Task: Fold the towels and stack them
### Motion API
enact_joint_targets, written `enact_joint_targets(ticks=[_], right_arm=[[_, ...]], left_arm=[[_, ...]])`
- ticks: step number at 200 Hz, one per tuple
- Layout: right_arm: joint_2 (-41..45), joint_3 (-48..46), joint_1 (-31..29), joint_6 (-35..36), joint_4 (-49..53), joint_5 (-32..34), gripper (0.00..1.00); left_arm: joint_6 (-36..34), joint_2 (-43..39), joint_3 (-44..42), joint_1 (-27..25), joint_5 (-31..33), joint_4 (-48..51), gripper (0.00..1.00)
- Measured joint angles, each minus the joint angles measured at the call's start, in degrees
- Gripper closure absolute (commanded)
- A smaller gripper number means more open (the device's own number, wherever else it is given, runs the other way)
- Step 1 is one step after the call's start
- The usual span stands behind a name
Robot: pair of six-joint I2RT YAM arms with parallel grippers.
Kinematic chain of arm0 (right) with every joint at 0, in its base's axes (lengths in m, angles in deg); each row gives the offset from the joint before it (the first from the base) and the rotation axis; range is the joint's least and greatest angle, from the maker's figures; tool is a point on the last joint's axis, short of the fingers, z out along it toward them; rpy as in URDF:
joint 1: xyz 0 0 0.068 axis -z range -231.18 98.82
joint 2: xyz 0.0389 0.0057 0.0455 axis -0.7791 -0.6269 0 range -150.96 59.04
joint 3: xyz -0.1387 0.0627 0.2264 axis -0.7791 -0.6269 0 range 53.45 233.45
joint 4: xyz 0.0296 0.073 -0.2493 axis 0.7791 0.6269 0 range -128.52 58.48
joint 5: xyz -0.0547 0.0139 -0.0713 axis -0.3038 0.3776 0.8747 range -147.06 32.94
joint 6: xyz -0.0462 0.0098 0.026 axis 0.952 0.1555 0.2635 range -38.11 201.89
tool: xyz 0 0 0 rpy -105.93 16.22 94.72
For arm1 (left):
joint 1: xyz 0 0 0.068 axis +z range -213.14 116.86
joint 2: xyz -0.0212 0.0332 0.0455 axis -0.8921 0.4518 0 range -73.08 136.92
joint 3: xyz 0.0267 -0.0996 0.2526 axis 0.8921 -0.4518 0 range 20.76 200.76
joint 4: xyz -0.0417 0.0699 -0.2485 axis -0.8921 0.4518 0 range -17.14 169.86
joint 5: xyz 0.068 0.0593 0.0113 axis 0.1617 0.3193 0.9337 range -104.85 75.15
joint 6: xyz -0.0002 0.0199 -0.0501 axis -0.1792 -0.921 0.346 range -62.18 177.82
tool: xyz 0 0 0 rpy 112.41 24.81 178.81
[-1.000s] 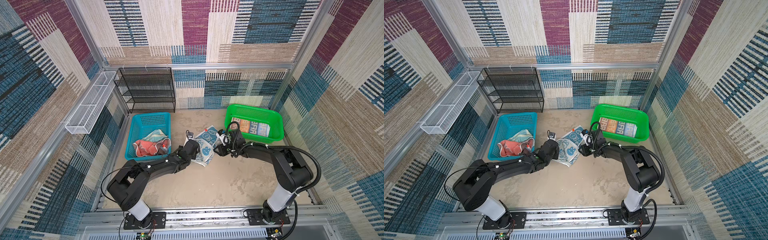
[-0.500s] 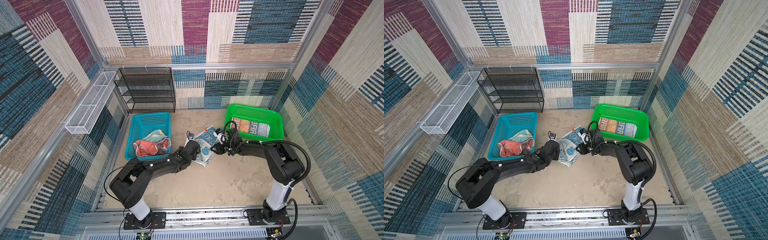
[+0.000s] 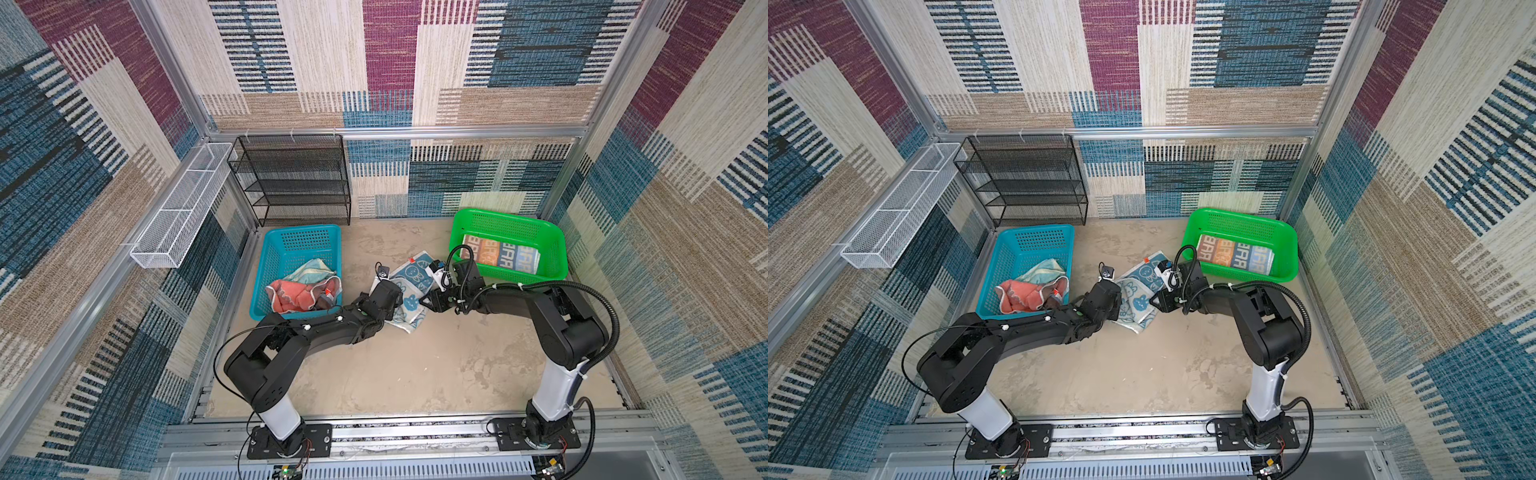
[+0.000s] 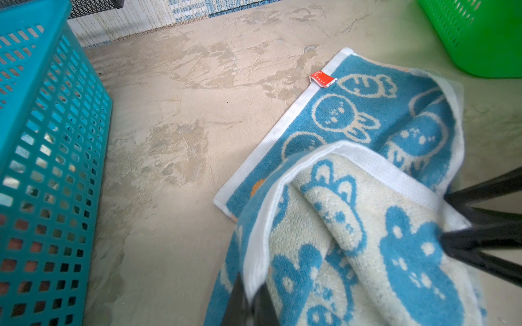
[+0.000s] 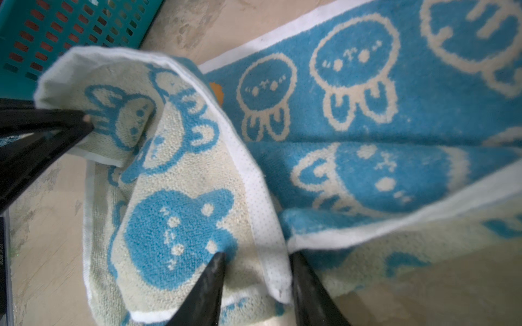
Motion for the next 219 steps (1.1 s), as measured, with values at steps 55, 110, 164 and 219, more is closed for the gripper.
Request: enact_joint_targets(ticks=[55, 110, 164, 219], right_arm=[[-2.3, 1.0, 0.0, -0.6, 0.0, -2.0, 0.97], [-0.7, 1.3, 0.0, -0.8, 1.5, -2.2, 1.0], [8.0, 1.3, 0.0, -0.7, 4.5, 3.4, 1.0], [18.9, -1.5, 0.0, -1.5, 4.8, 15.4, 1.0]], left_arm=[[0.0, 0.2, 0.0, 0.0, 0.0, 0.0, 1.0], [0.0, 0.4, 0.1, 0.1, 0.0, 0.5, 1.0], [-1.0, -4.0, 0.3, 0.1, 0.0, 3.5, 1.0], [-4.1, -8.6, 5.3, 0.1, -1.1, 10.1, 1.0]])
